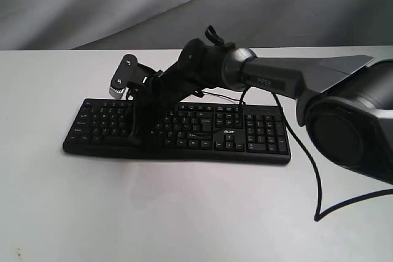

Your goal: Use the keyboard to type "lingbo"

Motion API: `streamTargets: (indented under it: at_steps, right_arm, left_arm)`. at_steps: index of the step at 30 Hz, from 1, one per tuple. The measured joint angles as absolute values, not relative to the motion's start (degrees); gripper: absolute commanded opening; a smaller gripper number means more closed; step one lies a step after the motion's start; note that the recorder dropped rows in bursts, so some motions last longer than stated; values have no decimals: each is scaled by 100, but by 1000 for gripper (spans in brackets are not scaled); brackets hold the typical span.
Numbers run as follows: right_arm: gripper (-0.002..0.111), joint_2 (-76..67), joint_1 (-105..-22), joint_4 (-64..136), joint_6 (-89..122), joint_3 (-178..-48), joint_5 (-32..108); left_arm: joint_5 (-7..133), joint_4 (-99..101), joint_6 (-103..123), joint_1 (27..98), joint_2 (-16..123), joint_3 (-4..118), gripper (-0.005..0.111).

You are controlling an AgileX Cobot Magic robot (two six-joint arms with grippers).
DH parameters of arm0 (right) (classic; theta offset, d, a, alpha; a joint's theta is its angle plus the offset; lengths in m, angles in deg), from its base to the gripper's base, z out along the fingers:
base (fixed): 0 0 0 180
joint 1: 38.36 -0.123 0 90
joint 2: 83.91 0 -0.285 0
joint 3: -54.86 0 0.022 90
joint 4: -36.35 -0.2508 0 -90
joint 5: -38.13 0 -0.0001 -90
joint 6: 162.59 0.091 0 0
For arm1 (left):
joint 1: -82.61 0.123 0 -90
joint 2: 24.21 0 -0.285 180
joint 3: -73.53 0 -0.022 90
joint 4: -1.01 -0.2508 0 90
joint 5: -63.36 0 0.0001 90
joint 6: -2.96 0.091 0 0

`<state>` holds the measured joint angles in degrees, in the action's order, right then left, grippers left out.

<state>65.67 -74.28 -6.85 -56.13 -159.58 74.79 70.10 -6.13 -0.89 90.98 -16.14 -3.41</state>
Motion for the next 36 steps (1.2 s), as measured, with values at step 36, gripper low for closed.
streamTargets:
  at_steps: [36]
  right_arm:
    - [0,6558,-7428,-548,-5533,-15968,7682]
  left_arm:
    - [7010,-613,-89,9098,-1614,-341,1]
